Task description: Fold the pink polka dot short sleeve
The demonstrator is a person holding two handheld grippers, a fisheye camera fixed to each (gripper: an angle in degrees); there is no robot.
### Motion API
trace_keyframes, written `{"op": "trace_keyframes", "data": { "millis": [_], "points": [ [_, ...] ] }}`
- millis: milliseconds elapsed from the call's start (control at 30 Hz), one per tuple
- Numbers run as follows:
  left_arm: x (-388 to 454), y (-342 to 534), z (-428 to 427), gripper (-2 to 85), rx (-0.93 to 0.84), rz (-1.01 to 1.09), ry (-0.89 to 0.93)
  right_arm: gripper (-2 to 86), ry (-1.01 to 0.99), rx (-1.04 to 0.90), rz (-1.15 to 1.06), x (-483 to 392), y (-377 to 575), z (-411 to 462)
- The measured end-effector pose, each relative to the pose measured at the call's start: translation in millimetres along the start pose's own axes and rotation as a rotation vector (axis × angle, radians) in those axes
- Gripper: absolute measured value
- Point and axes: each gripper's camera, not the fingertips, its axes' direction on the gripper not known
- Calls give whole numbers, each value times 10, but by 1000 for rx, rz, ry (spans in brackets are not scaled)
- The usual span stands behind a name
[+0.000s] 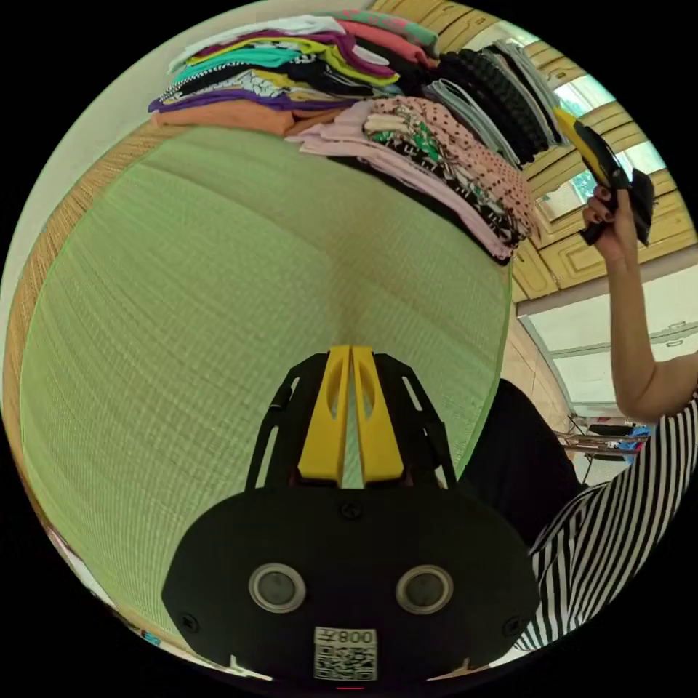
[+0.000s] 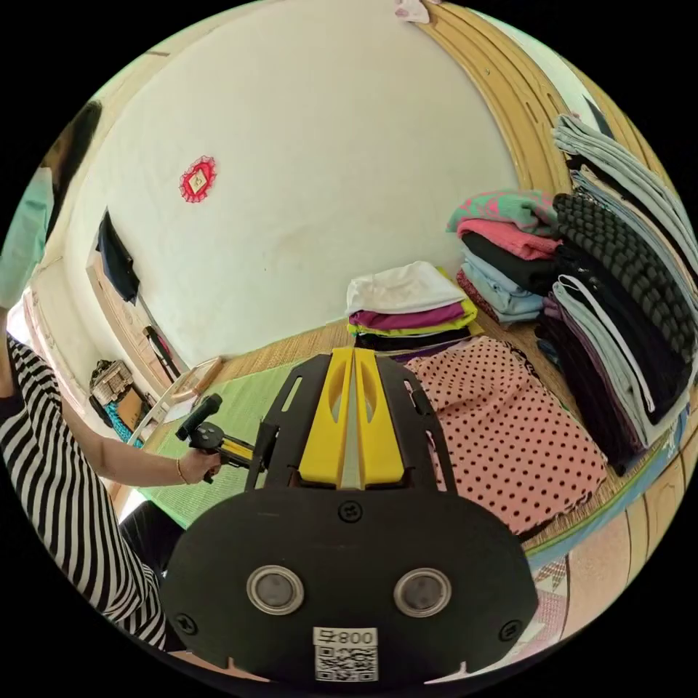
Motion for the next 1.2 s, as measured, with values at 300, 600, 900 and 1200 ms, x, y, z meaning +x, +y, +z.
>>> {"op": "trace_keyframes", "data": {
  "millis": [300,600,900,1200],
  "points": [
    [837,348,291,3,38,-52,-125,21,44,-111,33,-193,86,42],
    [1105,474,372,3,51,-85,-87,86,159,-252,86,-1,-229,845],
    [1210,721,480,3,88,-85,-102,82,306,-410,134,239,-441,1479],
    [1023,907,331,5,180,-102,9,13,246,-342,157,263,-365,1046]
  ]
}}
